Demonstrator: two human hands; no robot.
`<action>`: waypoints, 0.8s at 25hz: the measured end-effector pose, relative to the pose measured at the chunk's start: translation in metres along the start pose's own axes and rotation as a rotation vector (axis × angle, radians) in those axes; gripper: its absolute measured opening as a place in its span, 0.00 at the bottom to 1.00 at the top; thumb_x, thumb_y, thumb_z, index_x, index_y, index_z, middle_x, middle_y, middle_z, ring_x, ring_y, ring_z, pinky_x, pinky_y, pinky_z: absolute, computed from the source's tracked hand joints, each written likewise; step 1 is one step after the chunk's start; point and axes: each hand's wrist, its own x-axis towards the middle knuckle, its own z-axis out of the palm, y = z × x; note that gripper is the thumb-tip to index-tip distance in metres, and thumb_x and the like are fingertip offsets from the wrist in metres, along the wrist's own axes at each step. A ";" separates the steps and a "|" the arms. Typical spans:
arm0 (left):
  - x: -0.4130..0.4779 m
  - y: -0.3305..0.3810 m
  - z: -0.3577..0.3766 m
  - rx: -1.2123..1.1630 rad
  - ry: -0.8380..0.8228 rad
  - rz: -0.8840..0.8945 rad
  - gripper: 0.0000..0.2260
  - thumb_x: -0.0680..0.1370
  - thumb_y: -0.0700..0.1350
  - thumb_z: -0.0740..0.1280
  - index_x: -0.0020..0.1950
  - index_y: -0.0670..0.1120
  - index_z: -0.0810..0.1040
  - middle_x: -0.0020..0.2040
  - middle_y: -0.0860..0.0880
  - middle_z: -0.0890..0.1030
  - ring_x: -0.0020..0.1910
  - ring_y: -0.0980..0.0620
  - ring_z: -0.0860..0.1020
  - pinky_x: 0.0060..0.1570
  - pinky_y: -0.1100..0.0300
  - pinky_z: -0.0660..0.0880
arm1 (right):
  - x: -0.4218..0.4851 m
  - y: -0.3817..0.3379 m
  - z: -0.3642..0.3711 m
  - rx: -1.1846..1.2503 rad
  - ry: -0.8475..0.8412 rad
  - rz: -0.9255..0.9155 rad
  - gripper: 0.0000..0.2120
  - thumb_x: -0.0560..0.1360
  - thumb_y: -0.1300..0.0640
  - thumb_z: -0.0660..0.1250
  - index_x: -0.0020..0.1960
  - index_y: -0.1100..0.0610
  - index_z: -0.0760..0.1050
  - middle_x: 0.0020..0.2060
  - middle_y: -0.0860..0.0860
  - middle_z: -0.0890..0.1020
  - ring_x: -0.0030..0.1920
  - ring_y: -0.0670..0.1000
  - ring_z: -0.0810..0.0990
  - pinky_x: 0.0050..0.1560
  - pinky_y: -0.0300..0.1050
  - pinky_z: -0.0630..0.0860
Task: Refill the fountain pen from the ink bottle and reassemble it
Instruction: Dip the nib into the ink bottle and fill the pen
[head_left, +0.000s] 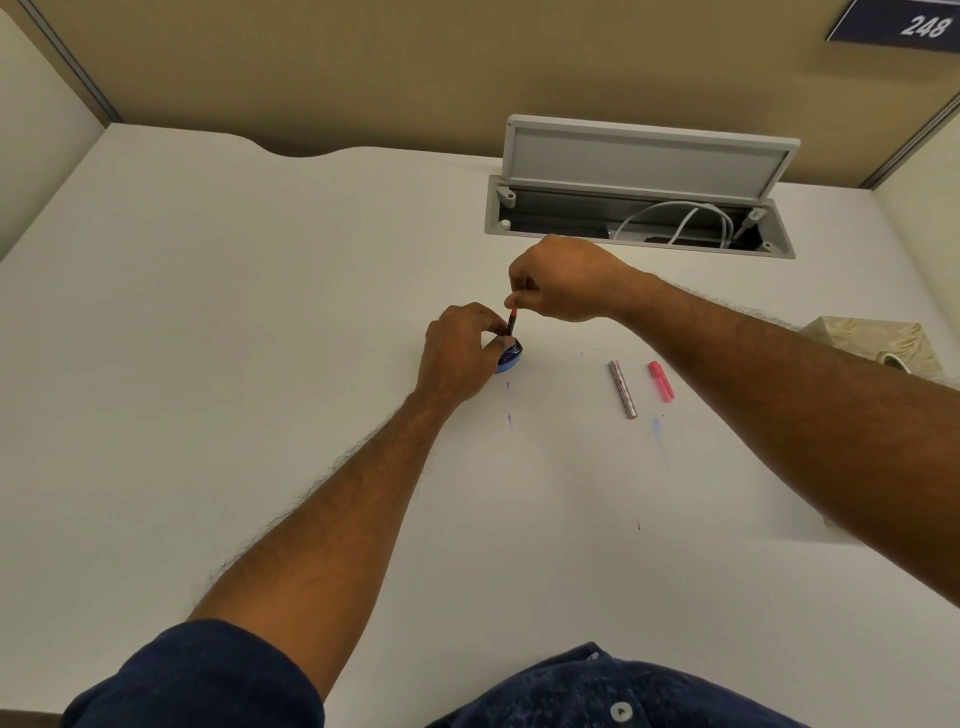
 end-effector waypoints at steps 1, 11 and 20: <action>0.000 0.000 0.000 -0.004 0.001 -0.004 0.07 0.74 0.47 0.71 0.48 0.46 0.84 0.52 0.51 0.84 0.51 0.51 0.77 0.54 0.45 0.76 | 0.001 0.000 0.001 -0.022 0.008 0.011 0.13 0.79 0.49 0.64 0.52 0.59 0.79 0.43 0.54 0.82 0.42 0.50 0.77 0.45 0.45 0.72; 0.000 0.001 0.000 0.004 0.008 -0.016 0.07 0.74 0.47 0.71 0.49 0.46 0.83 0.52 0.51 0.83 0.53 0.50 0.77 0.56 0.45 0.75 | 0.000 0.005 0.000 0.089 -0.041 -0.038 0.12 0.78 0.53 0.66 0.59 0.57 0.78 0.51 0.53 0.83 0.45 0.47 0.76 0.51 0.44 0.75; -0.001 0.002 -0.002 0.037 0.027 0.027 0.07 0.76 0.46 0.69 0.50 0.45 0.83 0.54 0.50 0.83 0.56 0.49 0.75 0.58 0.50 0.72 | -0.001 0.004 0.006 0.129 0.016 -0.001 0.10 0.79 0.57 0.65 0.56 0.59 0.79 0.50 0.54 0.84 0.43 0.47 0.77 0.50 0.44 0.75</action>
